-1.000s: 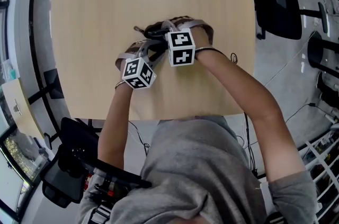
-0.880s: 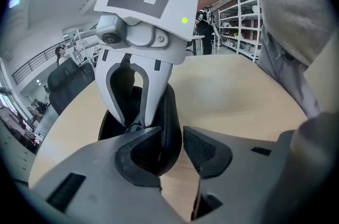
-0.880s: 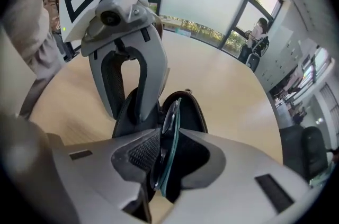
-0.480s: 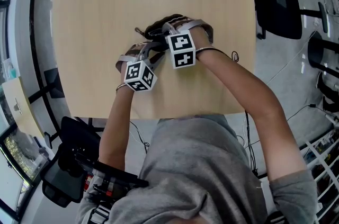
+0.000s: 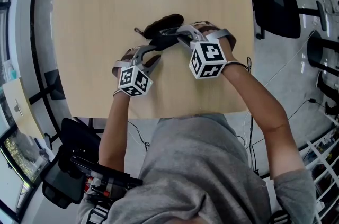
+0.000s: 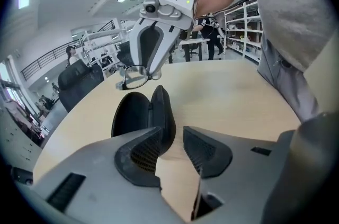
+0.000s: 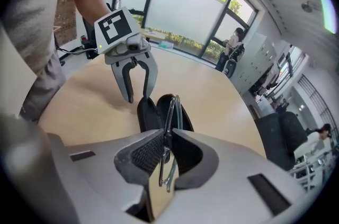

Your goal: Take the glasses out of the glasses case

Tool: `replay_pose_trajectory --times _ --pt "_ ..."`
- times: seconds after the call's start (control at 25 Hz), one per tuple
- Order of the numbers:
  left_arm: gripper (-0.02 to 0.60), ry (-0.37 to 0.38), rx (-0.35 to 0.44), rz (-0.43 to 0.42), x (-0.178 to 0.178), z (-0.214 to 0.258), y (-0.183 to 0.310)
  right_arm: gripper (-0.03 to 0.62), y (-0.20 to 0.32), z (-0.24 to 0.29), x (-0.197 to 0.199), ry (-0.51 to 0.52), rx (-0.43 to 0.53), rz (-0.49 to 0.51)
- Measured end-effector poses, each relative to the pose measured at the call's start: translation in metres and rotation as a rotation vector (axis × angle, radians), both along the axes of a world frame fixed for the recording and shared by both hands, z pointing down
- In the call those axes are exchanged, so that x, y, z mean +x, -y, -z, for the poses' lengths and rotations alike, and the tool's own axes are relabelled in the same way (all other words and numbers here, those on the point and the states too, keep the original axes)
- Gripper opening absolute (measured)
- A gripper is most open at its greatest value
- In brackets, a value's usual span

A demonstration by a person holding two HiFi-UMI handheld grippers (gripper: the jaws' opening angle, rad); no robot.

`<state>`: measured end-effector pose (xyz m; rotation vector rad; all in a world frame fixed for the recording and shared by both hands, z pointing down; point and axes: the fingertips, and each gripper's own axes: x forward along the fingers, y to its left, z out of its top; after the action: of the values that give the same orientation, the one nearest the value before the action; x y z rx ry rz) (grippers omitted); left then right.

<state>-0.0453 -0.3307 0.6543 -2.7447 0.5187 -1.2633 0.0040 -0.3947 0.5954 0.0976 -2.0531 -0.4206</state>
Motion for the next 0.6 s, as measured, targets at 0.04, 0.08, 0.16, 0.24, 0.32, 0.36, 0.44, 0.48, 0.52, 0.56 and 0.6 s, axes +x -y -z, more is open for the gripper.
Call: replay_pose_trajectory --times 0.04,0.08,0.16,0.24,0.32,0.36,0.44,0.48,0.52,0.56,0.6 --pt "0.129 -0.008 0.000 0.009 -0.002 0.003 -0.003 0.048 0.002 0.001 0.011 -0.004 0.002 -0.030" --pt "0.129 -0.016 0.000 0.019 -0.005 0.006 -0.006 0.048 0.005 0.001 0.024 -0.011 0.003 -0.061" --pt "0.129 -0.031 -0.003 0.039 -0.008 0.011 -0.012 0.049 0.010 -0.002 0.051 -0.027 0.000 -0.122" --pt "0.129 -0.040 -0.007 0.057 -0.012 0.015 -0.019 0.049 0.015 -0.008 0.077 -0.047 -0.006 -0.177" --pt "0.129 -0.052 -0.010 0.076 -0.016 0.019 -0.026 0.049 0.019 -0.016 0.100 -0.070 -0.015 -0.224" --pt "0.129 -0.059 -0.011 0.087 -0.019 0.021 -0.029 0.049 0.019 -0.021 0.109 -0.082 -0.021 -0.243" --pt "0.129 -0.075 -0.012 0.112 -0.024 0.026 -0.036 0.049 0.020 -0.031 0.125 -0.105 -0.034 -0.274" --pt "0.129 -0.084 -0.014 0.125 -0.027 0.029 -0.040 0.049 0.020 -0.036 0.131 -0.117 -0.041 -0.287" --pt "0.129 -0.094 -0.017 0.140 -0.029 0.031 -0.043 0.049 0.020 -0.041 0.137 -0.127 -0.050 -0.298" --pt "0.129 -0.106 -0.022 0.156 -0.032 0.033 -0.047 0.049 0.020 -0.047 0.142 -0.138 -0.060 -0.309" --pt "0.129 -0.119 -0.028 0.173 -0.034 0.034 -0.050 0.049 0.019 -0.052 0.147 -0.148 -0.069 -0.317"
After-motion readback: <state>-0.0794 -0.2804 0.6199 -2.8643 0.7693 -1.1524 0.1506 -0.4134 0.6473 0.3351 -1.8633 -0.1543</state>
